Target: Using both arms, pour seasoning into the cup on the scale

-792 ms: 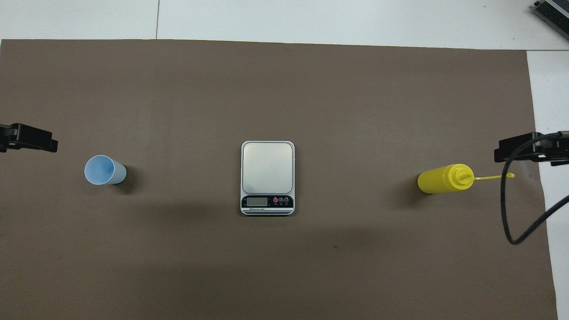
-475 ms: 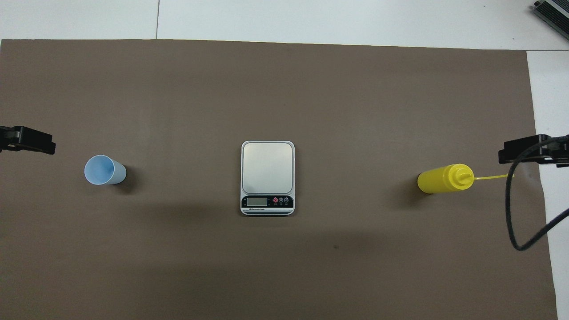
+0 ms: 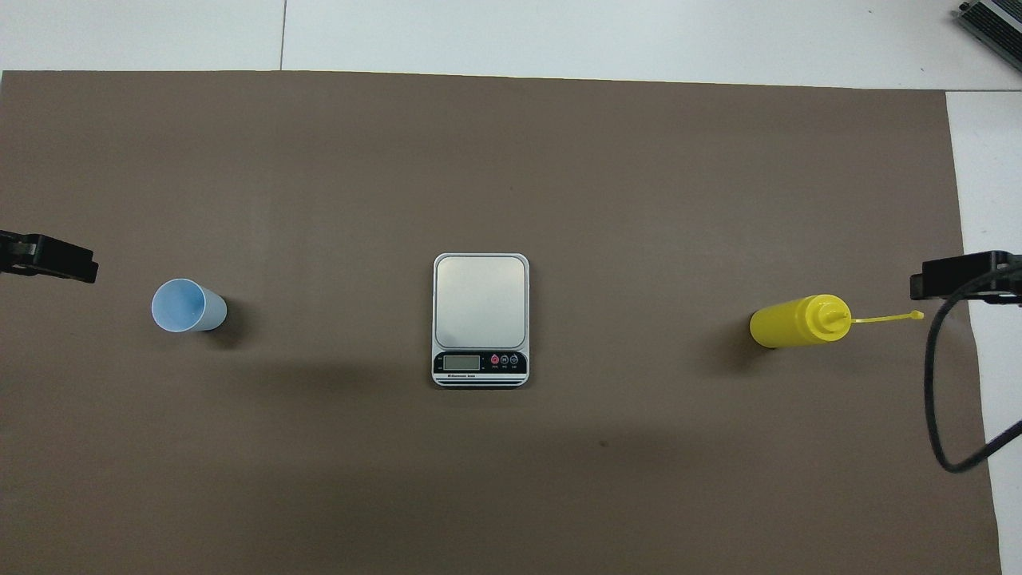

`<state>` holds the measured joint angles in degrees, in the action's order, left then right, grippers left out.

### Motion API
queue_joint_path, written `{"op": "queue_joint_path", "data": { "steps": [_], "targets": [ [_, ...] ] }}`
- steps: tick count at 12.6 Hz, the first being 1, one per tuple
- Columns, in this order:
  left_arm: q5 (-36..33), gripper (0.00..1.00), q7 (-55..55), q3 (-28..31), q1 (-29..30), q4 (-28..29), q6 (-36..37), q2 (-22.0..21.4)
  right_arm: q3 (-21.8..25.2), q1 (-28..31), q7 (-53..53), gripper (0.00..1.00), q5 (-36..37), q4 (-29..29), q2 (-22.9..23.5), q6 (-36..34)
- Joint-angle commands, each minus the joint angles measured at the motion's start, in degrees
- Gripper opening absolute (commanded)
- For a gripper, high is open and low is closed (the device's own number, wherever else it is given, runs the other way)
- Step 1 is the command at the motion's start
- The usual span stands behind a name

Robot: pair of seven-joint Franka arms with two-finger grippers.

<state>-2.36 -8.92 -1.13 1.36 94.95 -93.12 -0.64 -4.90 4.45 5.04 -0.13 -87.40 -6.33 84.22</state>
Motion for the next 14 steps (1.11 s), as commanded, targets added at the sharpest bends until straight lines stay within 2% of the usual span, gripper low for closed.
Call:
{"op": "queue_joint_path", "data": {
  "steps": [1, 4, 9, 14],
  "targets": [
    [1.6, 1.00, -2.8, -0.1, 2.3, 4.3, -5.3, 0.5, -0.3, 0.8, -1.6, 1.00, -0.5, -0.1, -0.6, -0.8],
    [3.0, 1.00, -9.2, 0.0, 6.2, 10.7, -13.8, 2.3, -0.3, 0.8, -1.7, 1.00, -0.5, -0.1, -0.6, -0.8],
    [5.2, 1.00, -8.9, 0.0, 6.7, 21.4, -28.9, 2.9, -0.3, 0.8, -1.6, 1.00, -0.5, -0.1, -0.6, -0.8],
    [6.1, 1.00, -8.7, 0.0, 6.7, 28.0, -34.3, 3.3, -0.3, 0.8, -2.0, 1.00, -0.5, -0.2, -0.7, -1.0]
  ]
}}
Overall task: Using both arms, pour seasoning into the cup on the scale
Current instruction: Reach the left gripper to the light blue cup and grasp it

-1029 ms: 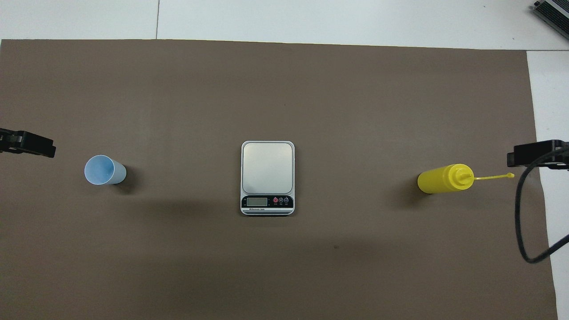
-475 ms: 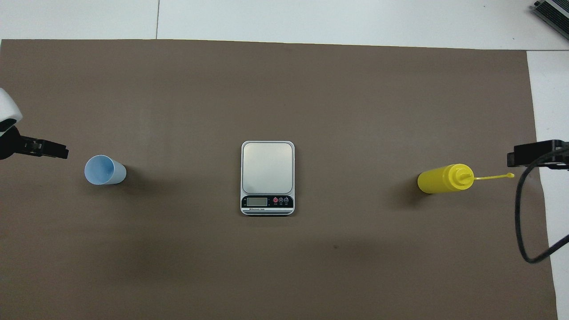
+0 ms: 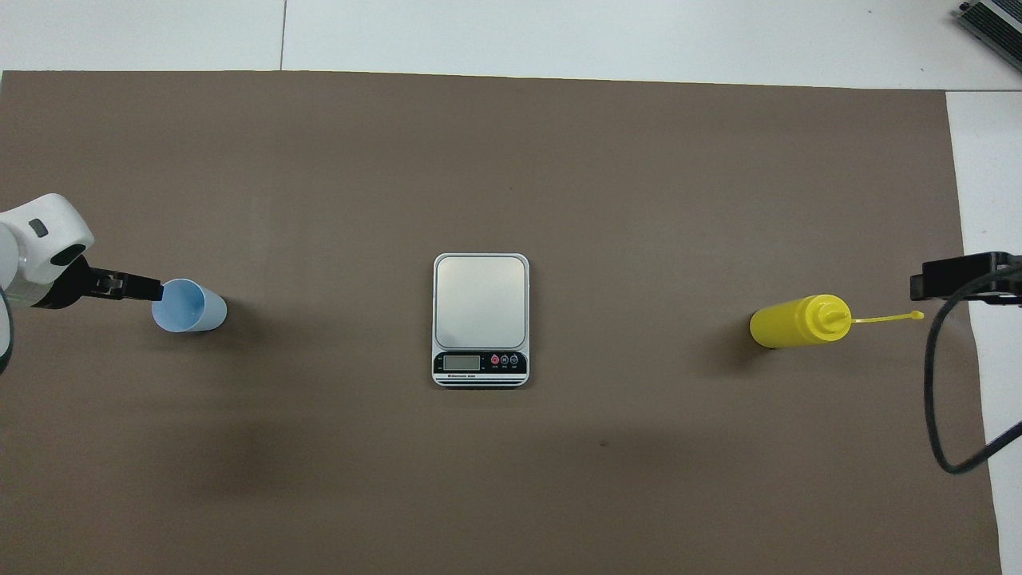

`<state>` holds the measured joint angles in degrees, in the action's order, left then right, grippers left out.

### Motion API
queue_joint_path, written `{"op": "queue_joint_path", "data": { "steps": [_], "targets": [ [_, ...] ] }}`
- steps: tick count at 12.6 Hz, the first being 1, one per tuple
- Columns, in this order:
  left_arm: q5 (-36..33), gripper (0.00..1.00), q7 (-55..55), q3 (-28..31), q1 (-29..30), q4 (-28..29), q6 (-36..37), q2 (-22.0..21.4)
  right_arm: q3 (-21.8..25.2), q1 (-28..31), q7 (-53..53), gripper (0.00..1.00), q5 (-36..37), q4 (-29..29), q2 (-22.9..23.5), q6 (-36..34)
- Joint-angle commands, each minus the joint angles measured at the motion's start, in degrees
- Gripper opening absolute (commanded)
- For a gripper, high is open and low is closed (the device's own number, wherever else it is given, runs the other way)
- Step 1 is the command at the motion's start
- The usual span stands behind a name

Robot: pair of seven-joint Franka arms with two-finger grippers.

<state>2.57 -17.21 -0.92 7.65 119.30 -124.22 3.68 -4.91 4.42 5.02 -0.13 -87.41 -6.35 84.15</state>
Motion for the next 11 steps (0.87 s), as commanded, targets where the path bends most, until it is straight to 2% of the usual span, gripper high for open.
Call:
{"op": "queue_joint_path", "data": {
  "steps": [1, 7, 11],
  "targets": [
    [1.2, 1.00, -0.5, -0.1, 0.5, 4.8, -3.1, -1.4, -0.2, 0.9, -1.9, 1.00, -0.5, -0.2, -0.7, -0.8],
    [1.2, 1.00, -0.4, -0.1, 0.5, 9.9, -4.6, -3.2, -0.2, 0.9, -1.8, 1.00, -0.5, -0.2, -0.6, -0.9],
    [1.2, 1.00, 0.2, -0.1, 0.4, 10.5, -5.7, -2.3, -0.2, 0.9, -1.8, 1.00, -0.5, -0.2, -0.7, -0.8]
  ]
}}
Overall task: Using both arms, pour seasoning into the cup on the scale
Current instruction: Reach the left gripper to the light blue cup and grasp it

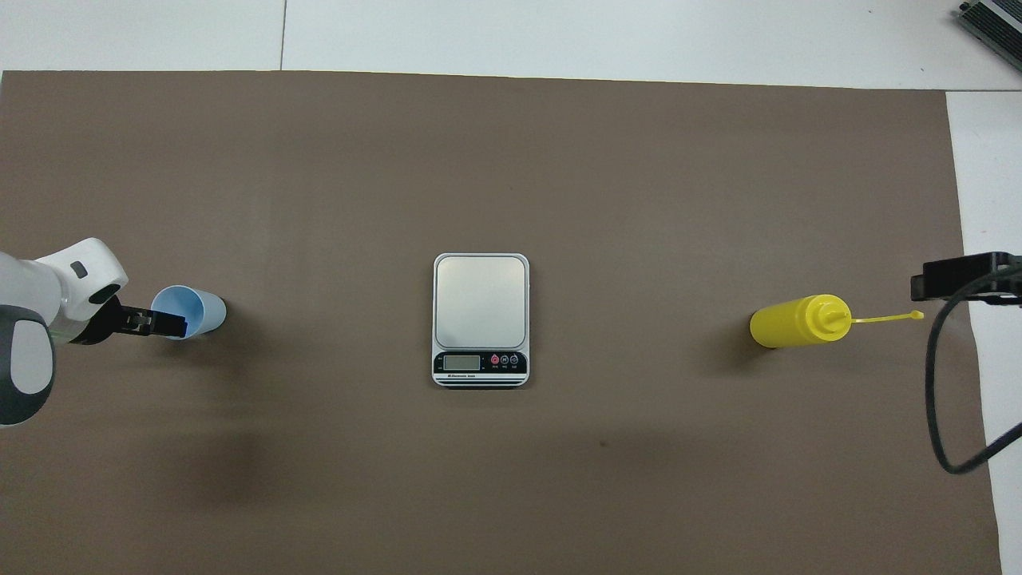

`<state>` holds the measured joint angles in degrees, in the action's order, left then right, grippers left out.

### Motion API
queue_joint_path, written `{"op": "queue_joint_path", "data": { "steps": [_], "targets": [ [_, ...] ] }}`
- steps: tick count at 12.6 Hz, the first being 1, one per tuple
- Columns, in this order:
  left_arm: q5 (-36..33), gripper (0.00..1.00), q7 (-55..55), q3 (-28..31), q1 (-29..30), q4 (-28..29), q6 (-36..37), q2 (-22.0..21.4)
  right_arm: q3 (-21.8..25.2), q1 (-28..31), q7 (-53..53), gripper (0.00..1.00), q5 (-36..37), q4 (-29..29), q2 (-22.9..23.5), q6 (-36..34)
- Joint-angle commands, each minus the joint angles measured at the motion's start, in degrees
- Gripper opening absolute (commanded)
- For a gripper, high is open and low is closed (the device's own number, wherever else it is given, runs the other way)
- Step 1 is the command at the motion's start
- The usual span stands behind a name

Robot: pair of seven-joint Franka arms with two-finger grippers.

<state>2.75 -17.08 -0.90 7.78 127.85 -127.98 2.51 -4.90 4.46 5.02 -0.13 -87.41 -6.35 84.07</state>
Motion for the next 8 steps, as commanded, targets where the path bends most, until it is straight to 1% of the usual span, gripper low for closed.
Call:
{"op": "queue_joint_path", "data": {
  "steps": [1, 2, 3, 4, 5, 6, 7, 8],
  "targets": [
    [1.0, 0.87, 1.0, -0.2, 0.2, 2.0, -2.3, -1.0, -0.2, 0.8, -1.8, 1.00, -0.5, -0.2, -0.6, -0.8],
    [1.0, 0.72, 2.8, -0.2, -0.1, 1.8, -2.3, -1.0, -0.2, 0.8, -1.8, 1.00, -0.5, -0.2, -0.7, -0.8],
    [1.0, 0.62, 4.8, -0.2, -0.5, 1.4, -2.4, -0.8, -0.2, 0.8, -1.8, 1.00, -0.5, -0.2, -0.7, -0.8],
    [1.0, 0.59, 5.3, -0.2, -0.6, 1.4, -3.0, -0.8, -0.2, 0.8, -1.8, 1.00, -0.5, -0.1, -0.7, -0.8],
    [1.0, 0.52, 5.4, -0.2, -0.8, 1.4, -3.1, -0.8, -0.2, 0.8, -1.8, 1.00, -0.5, -0.2, -0.7, -0.7],
    [1.0, 0.35, 5.7, -0.2, -0.8, 1.4, -3.2, -0.8, -0.2, 0.8, -1.8, 1.00, -0.5, -0.2, -0.7, -0.8],
    [1.0, 0.20, 6.1, -0.2, -0.8, 1.4, -3.2, -0.8, -0.2, 0.8, -1.8, 1.00, -0.5, -0.2, -0.7, -0.8],
    [1.0, 0.07, 6.1, -0.2, -0.8, 1.4, -3.2, -0.8, -0.2, 0.8, -1.8, 1.00, -0.5, -0.2, -0.7, -0.8]
  ]
}}
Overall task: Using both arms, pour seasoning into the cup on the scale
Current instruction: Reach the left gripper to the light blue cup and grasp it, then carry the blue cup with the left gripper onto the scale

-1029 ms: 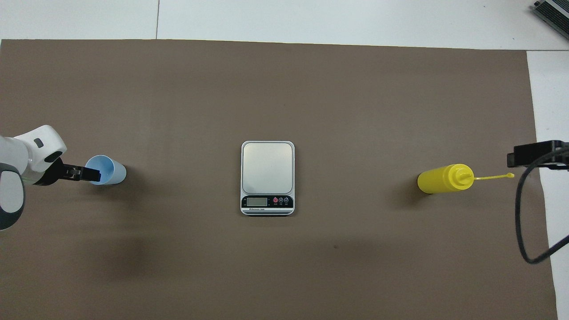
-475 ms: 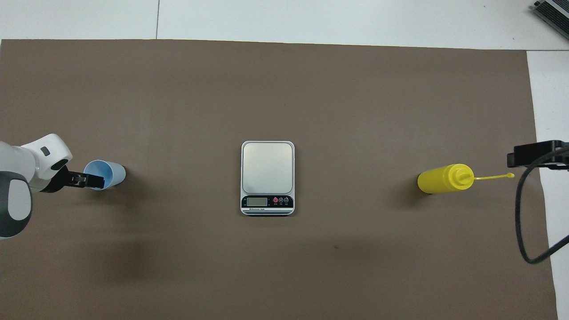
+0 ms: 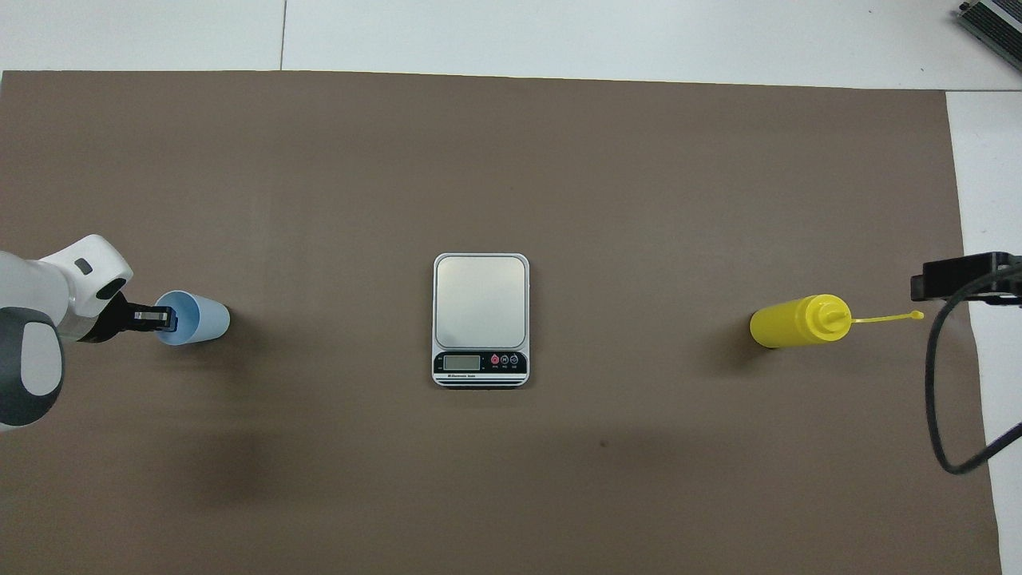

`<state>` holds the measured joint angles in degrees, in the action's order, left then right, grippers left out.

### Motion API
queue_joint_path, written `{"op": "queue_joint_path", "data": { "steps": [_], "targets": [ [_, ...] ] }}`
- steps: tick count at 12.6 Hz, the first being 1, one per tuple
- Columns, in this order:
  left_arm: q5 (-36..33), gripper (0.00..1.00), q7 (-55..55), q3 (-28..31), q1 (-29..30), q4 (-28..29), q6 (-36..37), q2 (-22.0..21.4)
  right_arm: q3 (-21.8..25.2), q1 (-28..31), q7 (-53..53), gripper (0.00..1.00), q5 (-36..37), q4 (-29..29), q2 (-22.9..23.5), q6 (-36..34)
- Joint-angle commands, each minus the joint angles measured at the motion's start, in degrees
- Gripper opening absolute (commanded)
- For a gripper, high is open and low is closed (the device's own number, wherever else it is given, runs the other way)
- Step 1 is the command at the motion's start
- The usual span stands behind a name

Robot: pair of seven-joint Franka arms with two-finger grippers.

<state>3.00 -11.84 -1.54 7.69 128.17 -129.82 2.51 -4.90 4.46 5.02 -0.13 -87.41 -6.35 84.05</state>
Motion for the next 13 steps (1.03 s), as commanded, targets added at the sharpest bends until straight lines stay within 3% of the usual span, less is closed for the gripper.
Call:
{"op": "queue_joint_path", "data": {
  "steps": [1, 6, 13],
  "targets": [
    [0.8, 0.00, 0.9, 0.4, -0.9, 1.0, -1.4, -0.8, -0.2, 0.8, -1.8, 1.00, -0.5, -0.2, -0.7, -0.8],
    [0.8, 0.00, 4.0, 0.3, -3.6, -1.9, 0.2, 0.1, -0.2, 0.8, -1.8, 1.00, -0.5, -0.1, -0.7, -0.8],
    [0.8, 0.00, 28.6, 0.4, -15.4, -14.5, 13.2, 3.6, -0.2, 0.8, -1.8, 1.00, -0.5, -0.2, -0.7, -0.8]
  ]
}}
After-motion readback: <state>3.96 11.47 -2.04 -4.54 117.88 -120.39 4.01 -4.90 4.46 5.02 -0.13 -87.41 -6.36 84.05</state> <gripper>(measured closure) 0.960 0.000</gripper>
